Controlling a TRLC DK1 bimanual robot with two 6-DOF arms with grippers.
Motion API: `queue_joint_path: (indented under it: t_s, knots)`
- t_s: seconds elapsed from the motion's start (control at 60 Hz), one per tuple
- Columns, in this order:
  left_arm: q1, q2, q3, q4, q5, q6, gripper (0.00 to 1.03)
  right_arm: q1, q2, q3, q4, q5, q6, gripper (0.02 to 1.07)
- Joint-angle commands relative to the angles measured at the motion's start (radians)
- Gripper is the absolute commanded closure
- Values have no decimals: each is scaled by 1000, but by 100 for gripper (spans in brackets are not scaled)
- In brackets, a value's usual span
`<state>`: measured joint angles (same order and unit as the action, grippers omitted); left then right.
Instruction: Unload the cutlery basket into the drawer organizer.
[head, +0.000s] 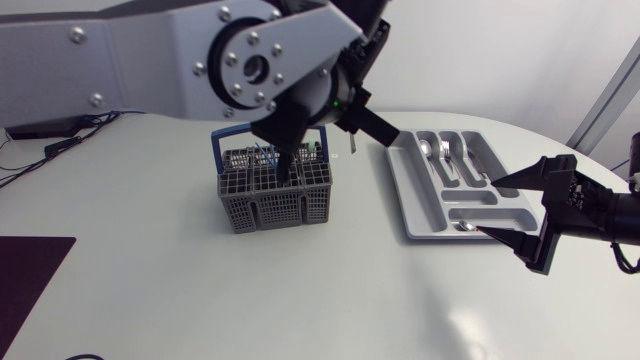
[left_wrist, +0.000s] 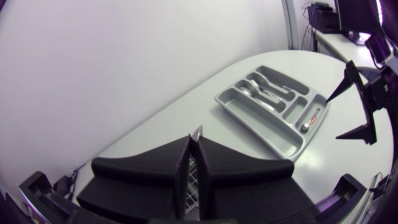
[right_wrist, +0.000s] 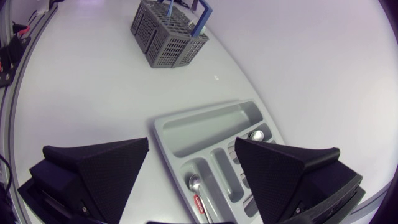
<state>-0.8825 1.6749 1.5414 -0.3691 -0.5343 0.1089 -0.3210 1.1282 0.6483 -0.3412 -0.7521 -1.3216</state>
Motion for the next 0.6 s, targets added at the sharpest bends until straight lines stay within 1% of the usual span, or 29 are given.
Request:
queue_joint_path:
  t_s: [0.0, 0.067, 0.133, 0.183, 0.233, 0.3, 0.383, 0.533, 0.583]
  knots:
    - [53, -14, -27, -17, 85, -97, 100, 68, -90, -70, 54, 5, 191, 7]
    - [79, -6, -29, -22, 169, -129, 100, 132, -143, -95, 108, 36, 308, 13]
    - [108, 3, -29, -37, 258, -161, 100, 201, -177, -102, 133, 68, 398, 15]
    - [116, 16, -26, -40, 280, -172, 100, 252, -186, -102, 160, 100, 469, 15]
    - [131, 25, -23, -53, 347, -190, 100, 312, -188, -102, 200, 151, 533, 15]
    - [140, 36, -23, -53, 399, -209, 100, 385, -186, -108, 249, 214, 588, 20]
    - [143, 49, -24, -53, 448, -221, 100, 464, -165, -110, 330, 289, 674, 22]
    - [137, 68, -20, -51, 482, -235, 99, 556, -123, -101, 441, 384, 772, 22]
    - [137, 71, -18, -50, 501, -239, 99, 577, -104, -93, 465, 408, 795, 27]
